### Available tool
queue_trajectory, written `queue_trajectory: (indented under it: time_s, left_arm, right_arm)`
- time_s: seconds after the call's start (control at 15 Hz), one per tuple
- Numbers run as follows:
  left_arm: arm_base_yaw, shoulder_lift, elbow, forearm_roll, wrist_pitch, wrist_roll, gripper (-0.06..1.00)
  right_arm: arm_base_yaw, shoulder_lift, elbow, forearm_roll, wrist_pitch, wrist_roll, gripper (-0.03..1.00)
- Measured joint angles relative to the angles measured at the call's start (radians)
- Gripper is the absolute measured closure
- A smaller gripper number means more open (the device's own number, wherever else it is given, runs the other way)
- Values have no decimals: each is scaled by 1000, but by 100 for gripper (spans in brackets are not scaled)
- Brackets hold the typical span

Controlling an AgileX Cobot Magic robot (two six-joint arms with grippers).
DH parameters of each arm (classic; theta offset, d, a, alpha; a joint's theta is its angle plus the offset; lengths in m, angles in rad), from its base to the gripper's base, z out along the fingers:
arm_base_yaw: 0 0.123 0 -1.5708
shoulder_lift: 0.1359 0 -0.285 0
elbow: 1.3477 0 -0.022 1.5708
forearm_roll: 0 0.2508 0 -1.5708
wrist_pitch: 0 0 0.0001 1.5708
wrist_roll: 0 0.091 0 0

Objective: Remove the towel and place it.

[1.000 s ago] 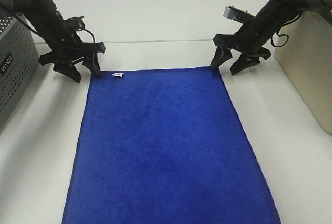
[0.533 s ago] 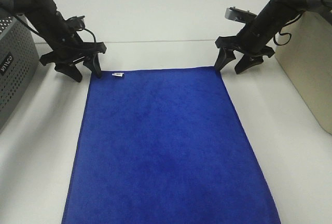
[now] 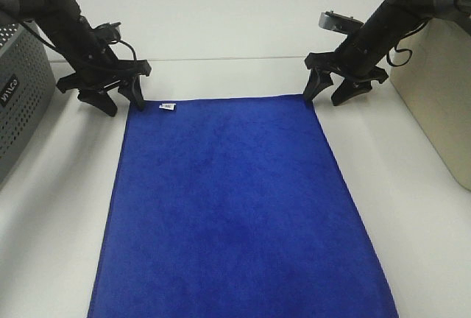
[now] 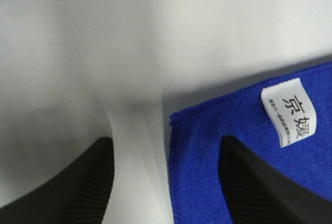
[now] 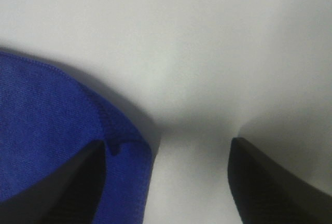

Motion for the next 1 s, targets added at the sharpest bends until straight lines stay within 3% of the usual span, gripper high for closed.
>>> queue_trajectory:
  time_s: [0.4, 1.0]
  left_arm:
    - [0, 0, 0, -8, 0, 34, 39]
    - [-39, 11, 0, -111, -25, 90, 41]
  right_arm:
    - [0, 5, -4, 25, 2, -21, 29]
    - [69, 36, -15, 111, -21, -59, 30]
